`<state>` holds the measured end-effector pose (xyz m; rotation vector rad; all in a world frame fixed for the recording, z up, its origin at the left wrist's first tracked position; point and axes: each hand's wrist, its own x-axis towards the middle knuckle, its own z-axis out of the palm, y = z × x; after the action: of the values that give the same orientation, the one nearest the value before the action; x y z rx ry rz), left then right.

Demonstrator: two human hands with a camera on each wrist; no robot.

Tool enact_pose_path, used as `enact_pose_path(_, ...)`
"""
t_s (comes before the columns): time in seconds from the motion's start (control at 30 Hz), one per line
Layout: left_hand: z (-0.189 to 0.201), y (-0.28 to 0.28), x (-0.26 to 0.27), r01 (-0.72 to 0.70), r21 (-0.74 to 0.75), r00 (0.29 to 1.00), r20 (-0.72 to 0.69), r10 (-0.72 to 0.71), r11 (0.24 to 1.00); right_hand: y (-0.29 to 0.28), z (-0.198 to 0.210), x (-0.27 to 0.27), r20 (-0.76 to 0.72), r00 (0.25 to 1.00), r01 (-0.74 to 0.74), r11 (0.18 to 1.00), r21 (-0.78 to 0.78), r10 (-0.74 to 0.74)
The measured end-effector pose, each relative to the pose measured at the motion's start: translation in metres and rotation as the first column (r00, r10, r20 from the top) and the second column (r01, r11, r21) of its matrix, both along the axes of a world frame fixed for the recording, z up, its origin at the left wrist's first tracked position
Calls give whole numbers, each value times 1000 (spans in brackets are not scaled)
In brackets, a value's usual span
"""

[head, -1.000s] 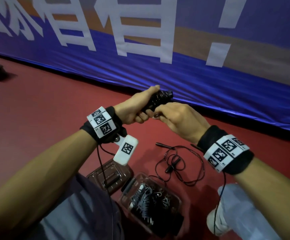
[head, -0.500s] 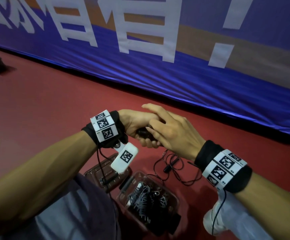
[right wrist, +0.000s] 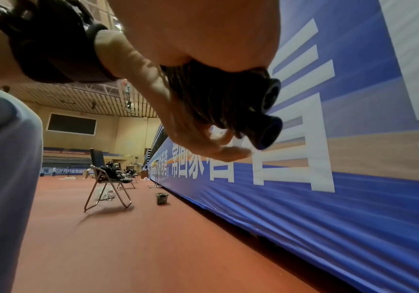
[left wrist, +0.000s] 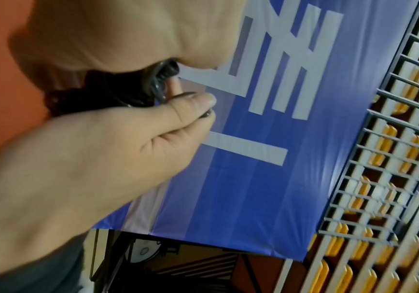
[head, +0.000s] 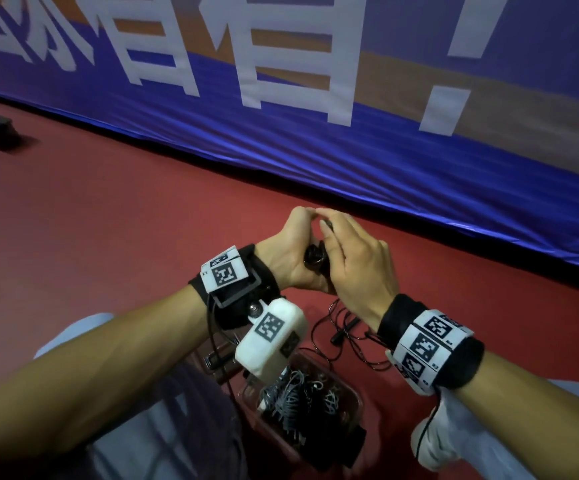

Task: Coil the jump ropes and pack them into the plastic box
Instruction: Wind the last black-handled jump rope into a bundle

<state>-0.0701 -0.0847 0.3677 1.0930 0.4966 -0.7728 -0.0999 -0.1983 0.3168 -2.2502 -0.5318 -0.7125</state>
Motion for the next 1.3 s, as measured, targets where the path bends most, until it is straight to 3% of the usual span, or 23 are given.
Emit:
enact_pose_path(0.13, -4, -3, 9, -239, -70, 970, 22, 241, 969, 5, -1, -2, -59, 998, 17, 996, 83, -12)
enact_pose_path(0.2, 3, -9, 8, -403, -39, 901, 159, 404, 914, 7, 2, 0, -108, 994, 14, 993, 117, -2)
enact_pose_path(0.27, 7, -18, 8, -519, 10, 782, 409, 471, 854, 5, 9, 6, -144, 990, 35, 986, 160, -12)
enact_pose_path(0.3, 5, -22, 7, -549, 62, 700, 579, 418, 834, 3, 13, 10, -154, 988, 60, 981, 186, -32)
enact_pose_path(0.37, -4, -29, 4, -573, 215, 502, 855, 131, 791, -4, 20, 22, -176, 982, 110, 966, 234, -69)
enact_pose_path(0.43, -13, -34, 0, -584, 280, 308, 945, -111, 762, -14, 26, 32, -199, 975, 150, 949, 277, -96)
enact_pose_path(0.5, -14, -36, -3, -608, 279, 175, 960, -218, 743, -25, 28, 41, -209, 967, 199, 943, 265, -146)
enact_pose_path(0.63, -14, -26, 2, -570, 340, 108, 933, -343, 748, -41, 30, 55, -269, 940, 276, 933, 231, -212)
enact_pose_path(0.77, -18, -10, 10, -537, 433, -25, 849, -527, 723, -50, 34, 57, -319, 915, 290, 952, 98, -246)
enact_pose_path(0.9, -20, -1, 13, -589, 543, -128, 669, -733, 599, -45, 40, 45, -342, 914, 235, 972, 4, -219)
enact_pose_path(0.97, -21, -1, 12, -600, 543, -128, 660, -741, 588, -42, 41, 40, -329, 915, 218, 972, -88, -235)
enact_pose_path(1.03, -19, -1, 12, -600, 556, -78, 674, -734, 575, -41, 41, 40, -300, 923, 208, 968, -140, -242)
enact_pose_path(1.13, -14, -1, 12, -560, 602, 83, 724, -684, 569, -43, 43, 43, -287, 929, 173, 960, -222, -234)
enact_pose_path(1.3, -13, -4, 16, -392, 663, 399, 748, -531, 638, -45, 36, 47, -212, 959, 90, 914, -396, -186)
